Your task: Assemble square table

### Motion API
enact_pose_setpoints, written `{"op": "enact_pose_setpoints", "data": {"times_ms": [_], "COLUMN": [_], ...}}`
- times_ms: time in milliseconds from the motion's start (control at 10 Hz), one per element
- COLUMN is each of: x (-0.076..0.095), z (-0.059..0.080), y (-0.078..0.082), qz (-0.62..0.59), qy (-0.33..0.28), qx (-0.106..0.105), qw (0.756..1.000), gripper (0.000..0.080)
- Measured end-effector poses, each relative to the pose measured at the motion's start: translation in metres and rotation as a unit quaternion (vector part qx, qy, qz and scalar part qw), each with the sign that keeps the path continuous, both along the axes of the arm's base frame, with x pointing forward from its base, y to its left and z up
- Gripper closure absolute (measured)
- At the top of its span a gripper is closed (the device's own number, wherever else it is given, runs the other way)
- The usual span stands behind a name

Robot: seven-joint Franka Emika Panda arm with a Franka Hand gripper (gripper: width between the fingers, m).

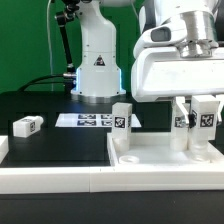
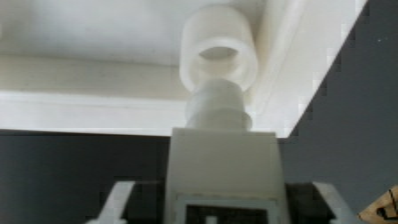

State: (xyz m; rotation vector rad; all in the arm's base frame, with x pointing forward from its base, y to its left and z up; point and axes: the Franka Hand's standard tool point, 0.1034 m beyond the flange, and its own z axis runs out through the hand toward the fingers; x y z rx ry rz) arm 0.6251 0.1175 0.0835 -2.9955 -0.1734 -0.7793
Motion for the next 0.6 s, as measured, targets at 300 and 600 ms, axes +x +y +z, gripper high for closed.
{"op": "enact_pose_setpoints", "data": {"times_ms": [300, 600], "x": [-0.0028, -0.0013], "z": [-0.0042, -0.0101], "y": [-0.0001, -0.0020], "qz": [0.001, 0.000], "qy": [0.004, 0.006], "qx": [-0.001, -0.003], "qw": [1.000, 1.000], "gripper": [0.0509, 0.0509]}}
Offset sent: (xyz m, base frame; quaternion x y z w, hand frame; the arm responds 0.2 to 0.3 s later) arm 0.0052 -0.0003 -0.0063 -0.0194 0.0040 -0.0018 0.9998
